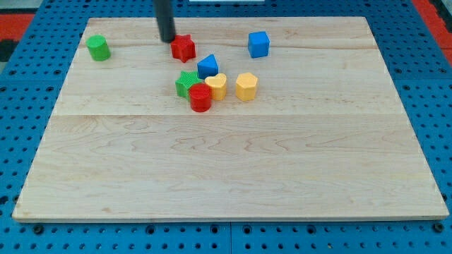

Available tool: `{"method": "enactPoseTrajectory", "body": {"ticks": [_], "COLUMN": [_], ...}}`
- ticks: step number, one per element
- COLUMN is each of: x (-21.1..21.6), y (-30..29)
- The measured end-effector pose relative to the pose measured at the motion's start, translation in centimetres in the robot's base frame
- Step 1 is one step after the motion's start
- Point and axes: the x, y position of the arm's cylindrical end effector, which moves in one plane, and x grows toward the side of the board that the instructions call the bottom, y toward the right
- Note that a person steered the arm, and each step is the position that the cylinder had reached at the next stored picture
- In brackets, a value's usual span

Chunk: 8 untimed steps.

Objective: Push the blue cube to the right of the yellow hexagon

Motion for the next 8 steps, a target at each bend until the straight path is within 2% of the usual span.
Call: {"method": "enactPoseTrajectory", "body": {"ticks": [1, 2, 3, 5, 6, 7, 8], "x": [-0.6, -0.7, -1.1, -1.6, -1.7, -1.5, 1.5], "y": [0.9, 4.9, 6.2, 6.2, 10.2, 12.3, 13.1]}}
